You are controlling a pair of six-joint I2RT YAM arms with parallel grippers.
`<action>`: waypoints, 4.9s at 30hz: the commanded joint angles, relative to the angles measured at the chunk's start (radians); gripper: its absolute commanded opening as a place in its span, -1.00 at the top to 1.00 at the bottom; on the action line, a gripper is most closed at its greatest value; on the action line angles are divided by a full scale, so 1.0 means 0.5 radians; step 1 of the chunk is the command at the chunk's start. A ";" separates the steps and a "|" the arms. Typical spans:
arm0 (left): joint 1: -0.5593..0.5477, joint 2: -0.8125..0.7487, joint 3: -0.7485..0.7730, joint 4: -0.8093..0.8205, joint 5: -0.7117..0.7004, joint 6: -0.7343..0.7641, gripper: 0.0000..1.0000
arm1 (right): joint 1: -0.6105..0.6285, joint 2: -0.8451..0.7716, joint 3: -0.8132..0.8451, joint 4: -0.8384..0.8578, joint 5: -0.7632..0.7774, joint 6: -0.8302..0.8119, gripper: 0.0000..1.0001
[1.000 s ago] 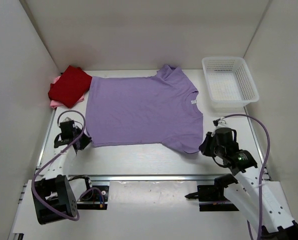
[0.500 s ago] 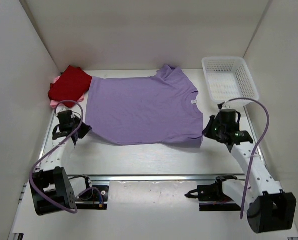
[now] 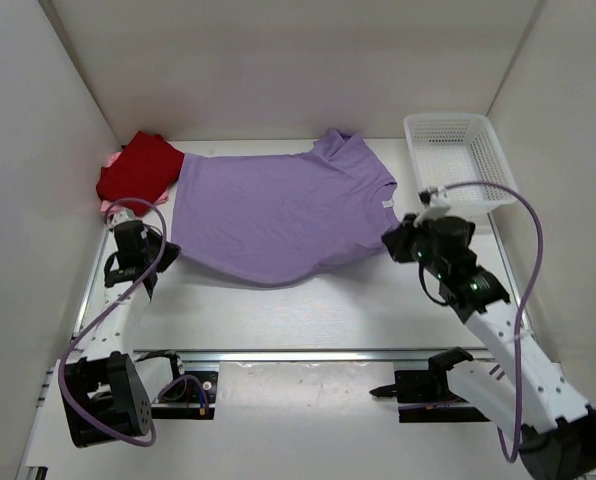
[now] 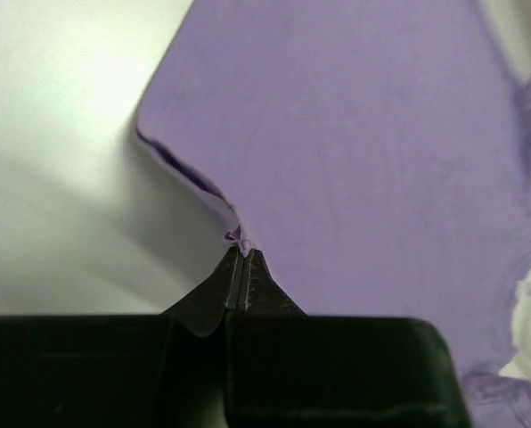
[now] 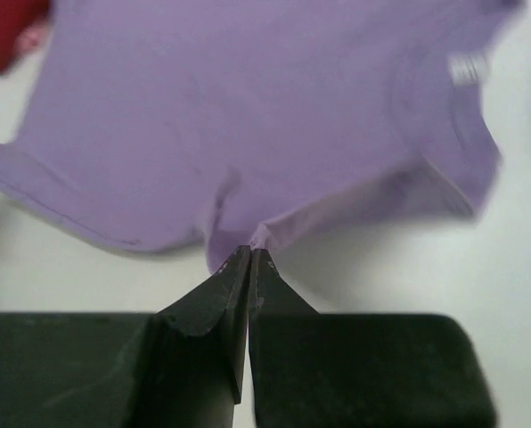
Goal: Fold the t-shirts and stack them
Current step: Flatten out the tshirt, then grap the side of the flattened tshirt closest away from the robot with both arms, then fold the flattened tshirt in 1/3 of the way
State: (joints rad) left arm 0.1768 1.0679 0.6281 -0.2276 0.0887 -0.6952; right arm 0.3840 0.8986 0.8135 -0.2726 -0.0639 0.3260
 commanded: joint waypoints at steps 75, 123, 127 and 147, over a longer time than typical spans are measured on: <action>0.103 0.727 0.319 0.342 0.104 -0.358 0.11 | -0.599 1.646 1.074 0.382 -0.124 0.001 0.61; 0.183 0.291 -0.289 -0.130 0.059 -0.030 1.00 | -1.170 -0.103 -0.922 0.013 -0.290 0.536 1.00; 0.168 0.070 -0.351 -0.327 0.092 0.053 1.00 | -1.072 -0.272 -0.894 -0.200 -0.415 0.548 1.00; -0.396 0.036 -0.005 -0.110 0.213 0.139 -0.34 | -0.251 0.480 0.013 -0.259 -0.057 -0.029 1.00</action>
State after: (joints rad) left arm 0.0803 1.0321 0.6128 -0.3843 0.1379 -0.6037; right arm 0.1337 0.9497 0.7113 -0.5488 -0.1333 0.3973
